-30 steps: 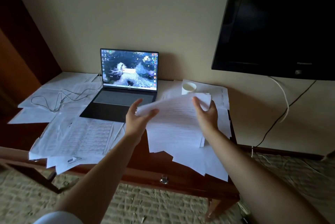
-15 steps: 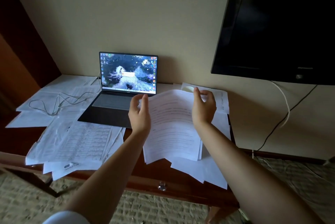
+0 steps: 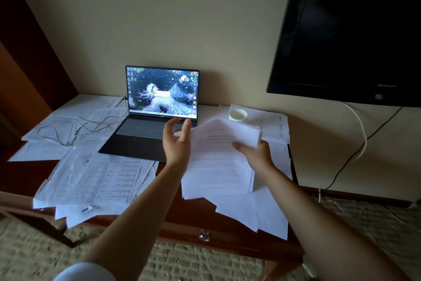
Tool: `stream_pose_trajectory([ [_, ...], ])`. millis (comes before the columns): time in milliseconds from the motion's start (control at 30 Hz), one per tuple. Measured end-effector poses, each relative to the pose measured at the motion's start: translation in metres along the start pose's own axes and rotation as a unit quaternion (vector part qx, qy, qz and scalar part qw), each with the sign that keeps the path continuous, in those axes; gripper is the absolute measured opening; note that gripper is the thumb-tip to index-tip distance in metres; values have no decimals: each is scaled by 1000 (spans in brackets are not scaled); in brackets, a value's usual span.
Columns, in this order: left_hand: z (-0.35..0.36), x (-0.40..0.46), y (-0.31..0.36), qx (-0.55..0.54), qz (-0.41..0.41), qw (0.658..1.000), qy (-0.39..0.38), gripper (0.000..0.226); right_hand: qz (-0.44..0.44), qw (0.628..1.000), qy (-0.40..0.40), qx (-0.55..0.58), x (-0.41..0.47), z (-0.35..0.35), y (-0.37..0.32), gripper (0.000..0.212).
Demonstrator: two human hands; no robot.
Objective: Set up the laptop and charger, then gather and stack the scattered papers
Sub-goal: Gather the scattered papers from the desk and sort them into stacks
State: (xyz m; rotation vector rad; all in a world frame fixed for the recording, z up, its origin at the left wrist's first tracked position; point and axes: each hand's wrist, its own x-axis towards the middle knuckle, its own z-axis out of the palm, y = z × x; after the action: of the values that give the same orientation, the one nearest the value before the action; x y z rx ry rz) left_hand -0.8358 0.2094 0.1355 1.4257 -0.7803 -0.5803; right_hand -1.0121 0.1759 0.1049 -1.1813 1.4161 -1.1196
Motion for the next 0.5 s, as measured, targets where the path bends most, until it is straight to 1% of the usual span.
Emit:
stream_pose_trajectory([
  [100, 1, 4, 12, -33, 46, 998, -1, 24, -42, 998, -14, 45, 2, -8, -26, 12],
  [133, -1, 5, 13, -42, 66, 997, -17, 30, -50, 997, -20, 55, 1, -13, -33, 12],
  [167, -4, 8, 7, -36, 76, 996, -43, 43, -48, 997, -28, 55, 1, -19, -34, 13],
  [200, -7, 9, 0, -21, 69, 994, -78, 58, -38, 997, -34, 50, 0, -24, -30, 15],
  [233, -11, 8, -13, -3, 38, 993, -115, 69, -21, 998, -43, 45, -1, -28, -20, 15],
  [267, -14, 2, -24, 10, -12, 989, -150, 68, -2, 997, -54, 46, -4, -31, -9, 13],
  [333, -16, -15, -43, 25, -116, 975, -187, 41, 24, 997, -60, 36, -11, -33, 8, 15],
  [367, -15, -22, -47, 30, -133, 974, -183, 30, 24, 998, -56, 31, -12, -33, 10, 15],
  [400, -14, -25, -46, 25, -129, 976, -172, 25, 23, 998, -46, 30, -14, -32, 5, 15],
  [500, -15, -19, -32, -39, -105, 982, -151, 24, 7, 998, -25, 50, -14, -36, -12, 15],
])
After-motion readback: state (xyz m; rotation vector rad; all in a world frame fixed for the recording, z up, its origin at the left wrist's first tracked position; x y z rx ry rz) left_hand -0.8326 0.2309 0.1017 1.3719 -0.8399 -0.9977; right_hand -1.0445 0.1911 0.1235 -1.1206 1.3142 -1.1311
